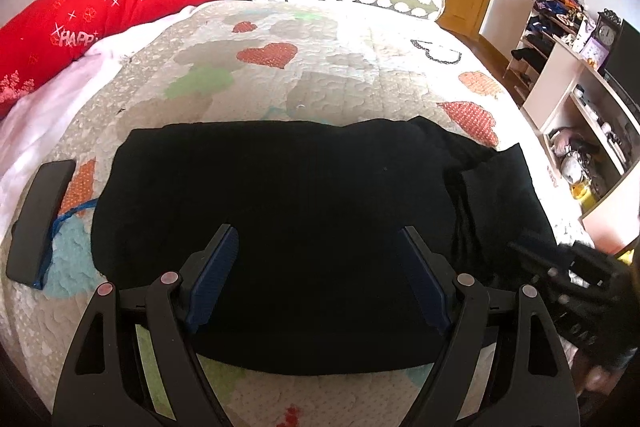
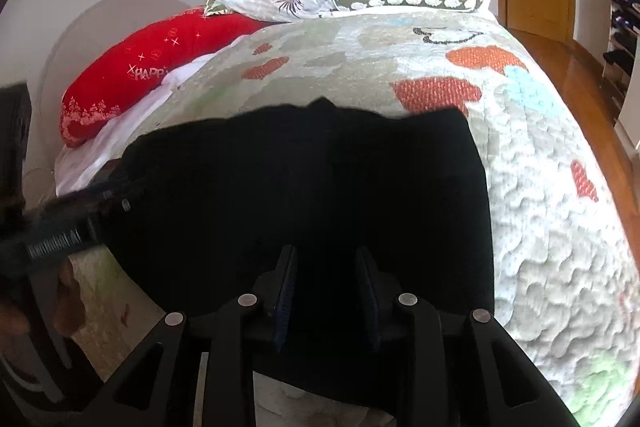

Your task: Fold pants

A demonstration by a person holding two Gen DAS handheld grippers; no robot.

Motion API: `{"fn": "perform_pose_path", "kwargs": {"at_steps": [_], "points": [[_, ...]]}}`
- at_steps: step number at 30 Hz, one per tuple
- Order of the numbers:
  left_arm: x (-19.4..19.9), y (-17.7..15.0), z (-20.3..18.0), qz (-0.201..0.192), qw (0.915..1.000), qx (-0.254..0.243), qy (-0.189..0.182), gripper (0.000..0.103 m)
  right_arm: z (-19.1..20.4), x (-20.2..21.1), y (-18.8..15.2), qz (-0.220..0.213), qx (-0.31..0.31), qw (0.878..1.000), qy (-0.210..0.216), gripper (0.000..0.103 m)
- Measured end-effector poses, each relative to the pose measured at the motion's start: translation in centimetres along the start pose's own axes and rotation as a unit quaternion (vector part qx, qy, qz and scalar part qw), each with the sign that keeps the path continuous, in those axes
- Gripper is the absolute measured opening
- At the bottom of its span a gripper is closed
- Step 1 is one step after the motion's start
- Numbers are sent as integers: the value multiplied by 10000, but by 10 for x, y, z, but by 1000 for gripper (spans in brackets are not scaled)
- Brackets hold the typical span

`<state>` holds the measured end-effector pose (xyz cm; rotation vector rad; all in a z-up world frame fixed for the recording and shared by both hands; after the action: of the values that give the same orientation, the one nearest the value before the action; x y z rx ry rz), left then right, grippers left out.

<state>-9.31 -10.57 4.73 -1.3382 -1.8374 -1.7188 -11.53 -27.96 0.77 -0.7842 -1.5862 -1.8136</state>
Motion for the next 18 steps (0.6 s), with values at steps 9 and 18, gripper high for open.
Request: {"fn": "perform_pose_path", "kwargs": {"at_steps": [9,18], "points": [[14,-5,24,-131,9995,133,237,82,38,5,35,-232,307,9986,368,33],[53,-31,93,-454,9929,1092,109,82,107,-24,66,-174,894,9911,967,47]]}}
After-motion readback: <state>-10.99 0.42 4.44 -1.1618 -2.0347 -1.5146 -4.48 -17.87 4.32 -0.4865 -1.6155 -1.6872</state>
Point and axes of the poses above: each gripper's, at about its wrist camera, not at the fingertips, and x roughly against the way its jaws point, z to its left, y to its top, the point moved 3 cm from there along -x, roughly the way its jaws point, and after that the axes turned 13 degrees about -y, right-handed, at the moved point
